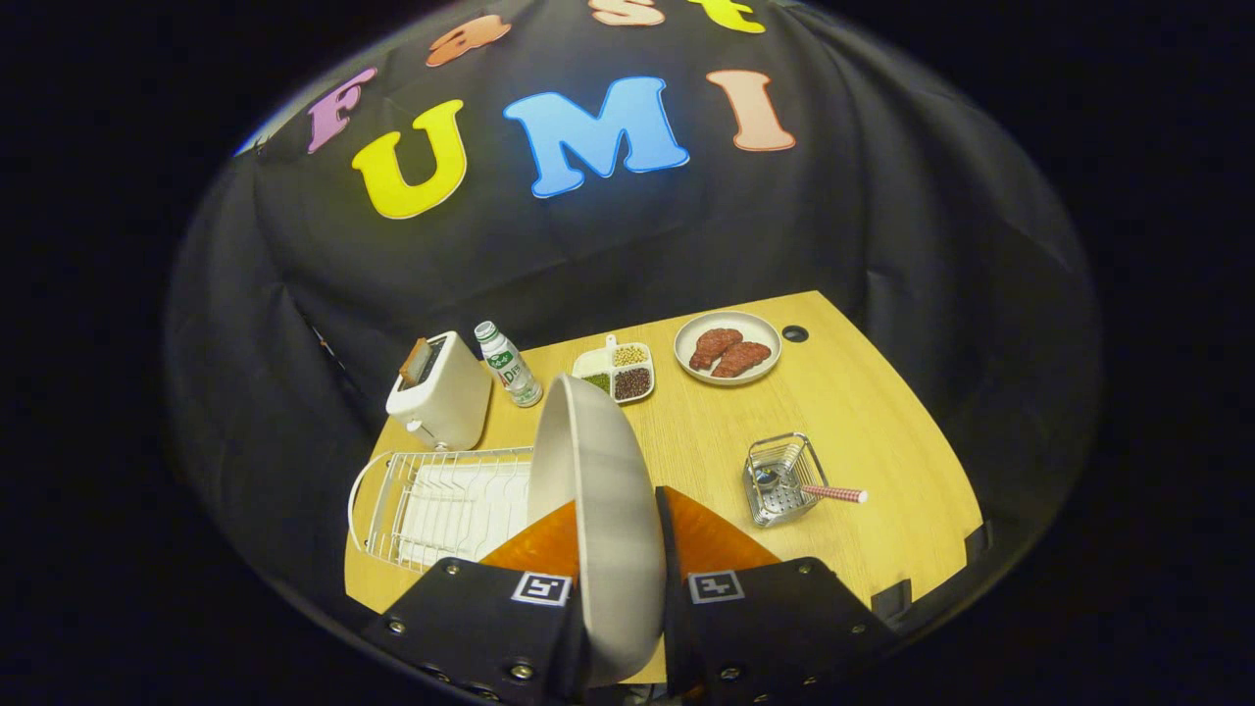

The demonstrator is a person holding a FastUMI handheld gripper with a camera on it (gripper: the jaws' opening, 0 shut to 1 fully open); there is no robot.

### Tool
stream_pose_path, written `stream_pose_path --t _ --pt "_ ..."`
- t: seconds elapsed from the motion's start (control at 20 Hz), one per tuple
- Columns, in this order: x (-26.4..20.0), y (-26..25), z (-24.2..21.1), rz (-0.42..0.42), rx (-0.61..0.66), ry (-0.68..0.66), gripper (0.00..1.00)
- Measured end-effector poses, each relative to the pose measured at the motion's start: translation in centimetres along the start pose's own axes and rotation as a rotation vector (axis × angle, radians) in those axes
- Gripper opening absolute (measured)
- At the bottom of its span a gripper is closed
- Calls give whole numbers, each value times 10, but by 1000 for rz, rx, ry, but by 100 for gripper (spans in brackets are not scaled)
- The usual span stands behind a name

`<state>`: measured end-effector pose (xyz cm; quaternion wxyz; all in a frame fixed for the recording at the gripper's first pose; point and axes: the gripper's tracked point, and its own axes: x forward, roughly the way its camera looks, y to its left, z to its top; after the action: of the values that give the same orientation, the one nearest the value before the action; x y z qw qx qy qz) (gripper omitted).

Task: Take the plate from the dish rack, then take the spoon from the basket and place it into the plate.

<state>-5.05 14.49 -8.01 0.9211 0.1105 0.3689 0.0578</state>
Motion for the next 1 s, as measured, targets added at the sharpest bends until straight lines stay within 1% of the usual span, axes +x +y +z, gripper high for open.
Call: stream_pose_path --t 0.1,0.25,0.4,0.5,0.65,0.8,1.0 --pt "-7 -27 -24 35 44 15 29" --pt "-15 -58 -66 112 117 67 29" --pt "-12 -87 -106 163 141 122 29" --pt "-2 -101 -127 193 193 155 29" --pt "14 -117 -146 219 286 184 29" --pt "26 -132 -167 225 305 224 29" --pt "41 -137 -187 265 356 258 29"
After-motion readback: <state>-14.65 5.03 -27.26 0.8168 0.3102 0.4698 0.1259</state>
